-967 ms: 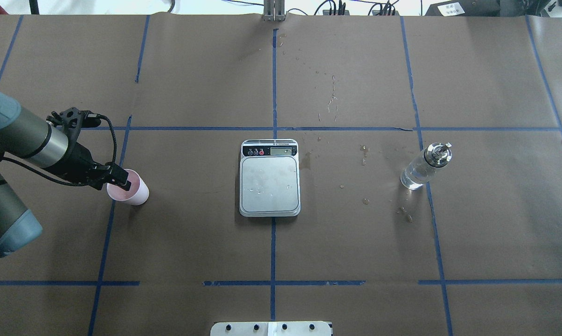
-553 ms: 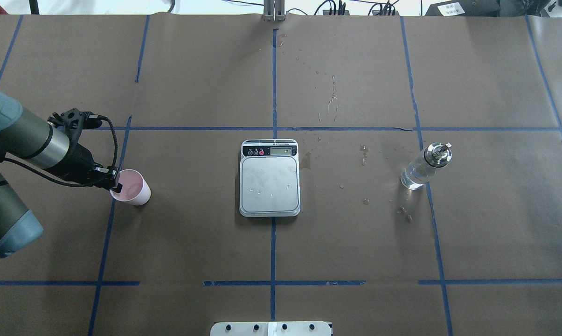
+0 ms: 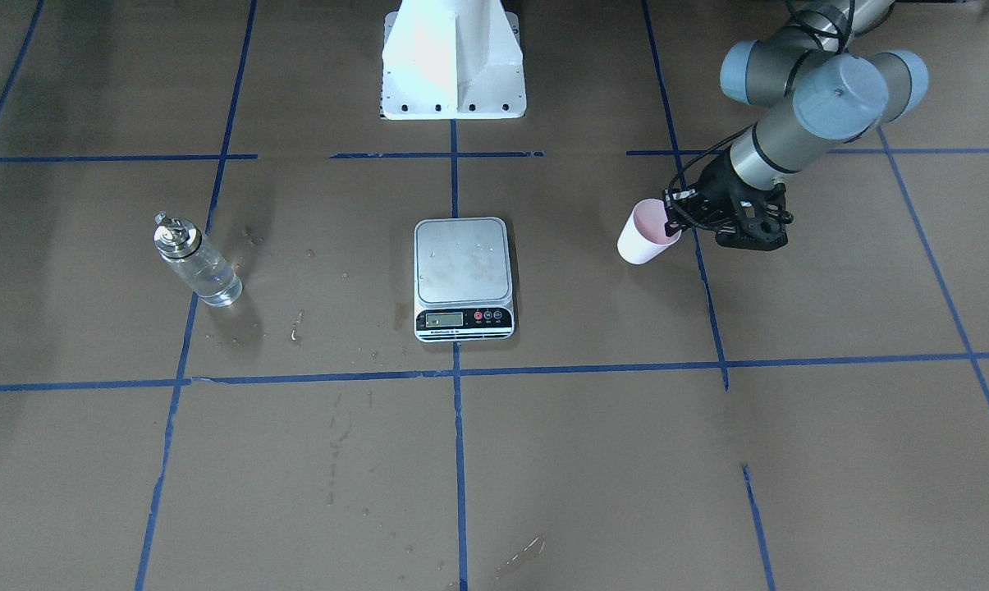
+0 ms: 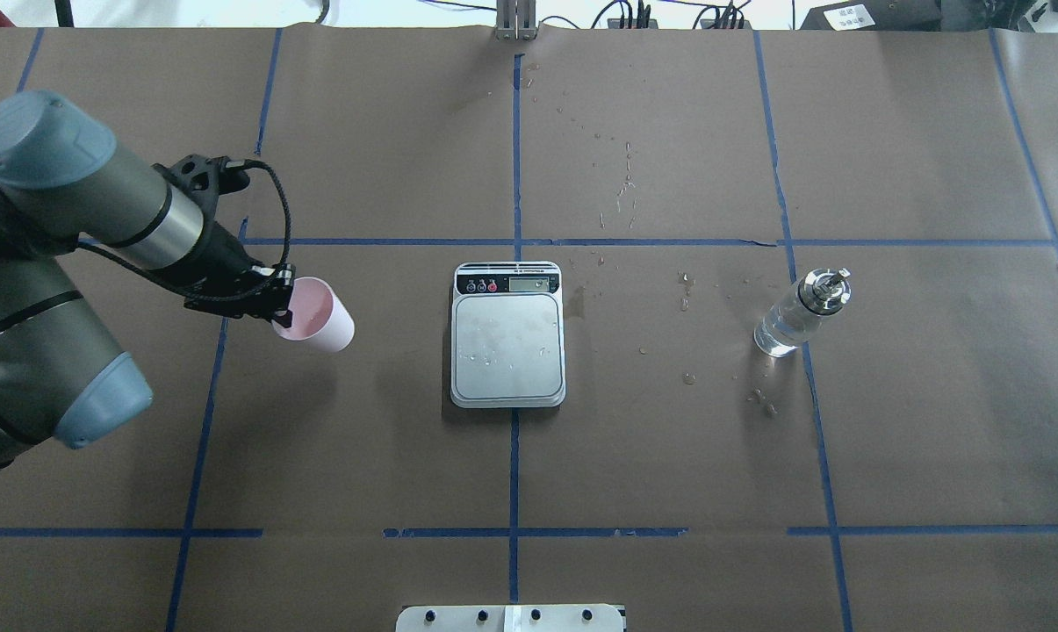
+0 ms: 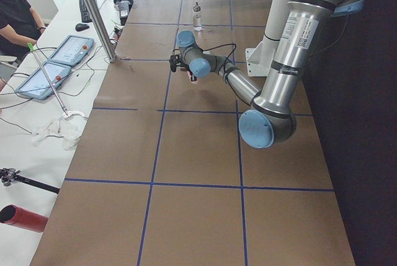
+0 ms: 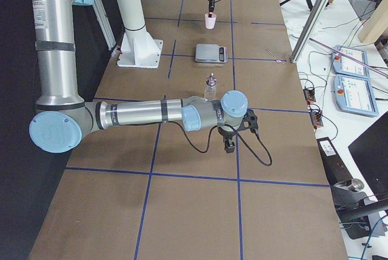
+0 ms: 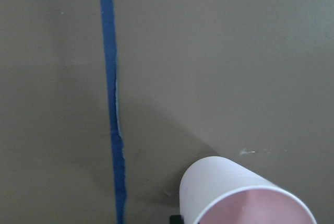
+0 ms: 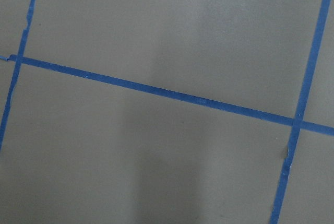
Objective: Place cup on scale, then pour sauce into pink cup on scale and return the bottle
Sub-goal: 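Carry the pink cup with the left gripper onto the scale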
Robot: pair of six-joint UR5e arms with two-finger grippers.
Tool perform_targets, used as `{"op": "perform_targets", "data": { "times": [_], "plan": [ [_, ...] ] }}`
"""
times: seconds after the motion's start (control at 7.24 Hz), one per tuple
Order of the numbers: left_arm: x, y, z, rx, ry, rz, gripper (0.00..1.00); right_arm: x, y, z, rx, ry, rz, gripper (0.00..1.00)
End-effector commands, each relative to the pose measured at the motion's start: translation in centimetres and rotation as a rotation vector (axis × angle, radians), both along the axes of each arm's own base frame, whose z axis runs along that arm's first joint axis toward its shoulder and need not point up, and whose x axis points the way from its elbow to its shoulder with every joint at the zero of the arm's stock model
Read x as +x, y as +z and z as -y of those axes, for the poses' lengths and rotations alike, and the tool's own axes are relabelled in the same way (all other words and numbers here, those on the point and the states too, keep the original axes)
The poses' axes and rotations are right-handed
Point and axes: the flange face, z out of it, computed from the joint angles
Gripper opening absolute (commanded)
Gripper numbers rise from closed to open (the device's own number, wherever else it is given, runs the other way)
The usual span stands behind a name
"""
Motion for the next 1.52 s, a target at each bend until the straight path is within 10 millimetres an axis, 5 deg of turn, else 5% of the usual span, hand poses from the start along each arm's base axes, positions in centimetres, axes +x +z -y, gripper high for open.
{"op": "perform_targets", "data": {
  "times": [0.0, 0.28, 0.55, 1.38],
  "plan": [
    [5.9, -10.1, -1.1, -0.056, -0.086, -0.007, 0.00, -0.1, -0.4, -0.1, 0.001, -0.004, 0.017, 1.00],
    [13.0, -11.9, -2.2, -0.053, -0.098, 0.034, 0.00, -0.1, -0.3, -0.1, -0.001, -0.004, 0.018, 1.00],
    [14.7, -12.8, -3.1, -0.046, -0.087, 0.028, 0.00, -0.3, -0.2, -0.2, -0.013, -0.011, 0.048, 1.00],
    [15.8, -12.0, -2.4, -0.019, -0.106, 0.019, 0.05, -0.3, -0.1, -0.2, -0.016, -0.012, 0.051, 1.00]
  ]
}}
